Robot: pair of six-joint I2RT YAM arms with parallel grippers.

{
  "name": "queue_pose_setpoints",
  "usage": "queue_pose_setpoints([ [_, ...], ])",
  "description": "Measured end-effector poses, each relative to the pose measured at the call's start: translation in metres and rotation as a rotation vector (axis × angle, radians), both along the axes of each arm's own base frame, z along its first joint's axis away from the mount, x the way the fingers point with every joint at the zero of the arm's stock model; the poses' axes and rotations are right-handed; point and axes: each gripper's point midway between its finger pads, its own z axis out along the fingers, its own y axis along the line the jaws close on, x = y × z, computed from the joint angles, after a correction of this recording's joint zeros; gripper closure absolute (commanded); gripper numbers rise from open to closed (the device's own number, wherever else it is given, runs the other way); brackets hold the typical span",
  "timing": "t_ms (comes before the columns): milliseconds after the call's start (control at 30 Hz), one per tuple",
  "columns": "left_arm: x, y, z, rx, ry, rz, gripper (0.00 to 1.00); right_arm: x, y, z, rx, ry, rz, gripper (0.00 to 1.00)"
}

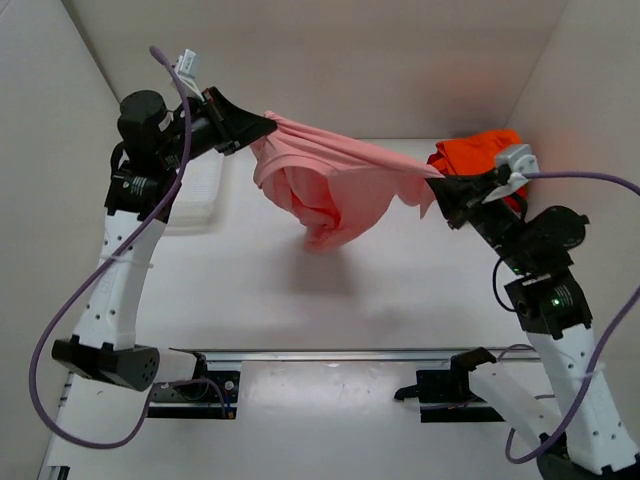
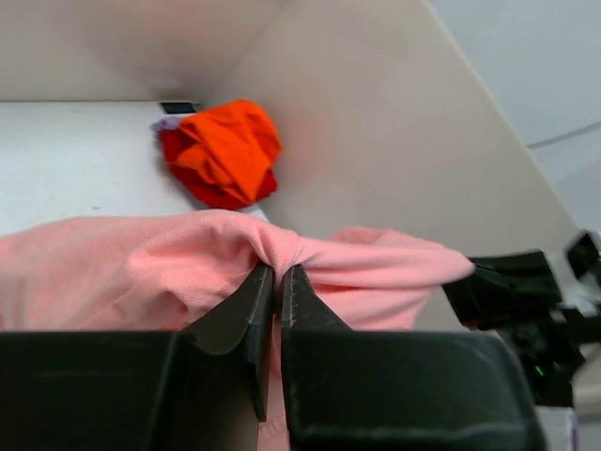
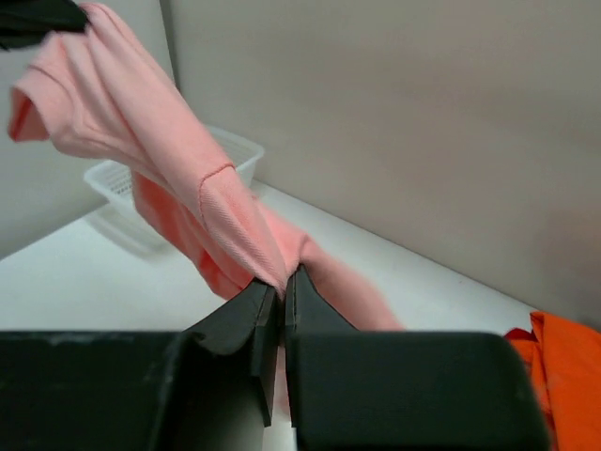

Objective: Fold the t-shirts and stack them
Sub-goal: Flatten out the tshirt

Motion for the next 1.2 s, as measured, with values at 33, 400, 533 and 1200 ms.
queue_pose_setpoints([
  [33,-0.012,-0.002,0.007,-0.008,-0.015,-0.022,1.00,-0.009,-0.004,0.001,-0.001,0.003,0.024,1.00],
  [400,-0.010,-0.022,-0.008,-0.005,0.001,-0.125,1.00,0.001,-0.007,-0.025,0.004,0.133,0.198,1.00],
  [533,0.108,-0.054,-0.064,0.038,0.117,-0.112,1.00,0.079,0.004,-0.047,-0.045,0.228,0.105,1.00],
  [1200,0.057,-0.033,-0.082,0.050,-0.025,-0.107,0.23,0.062,0.035,-0.085,-0.178,0.234,0.039,1.00],
])
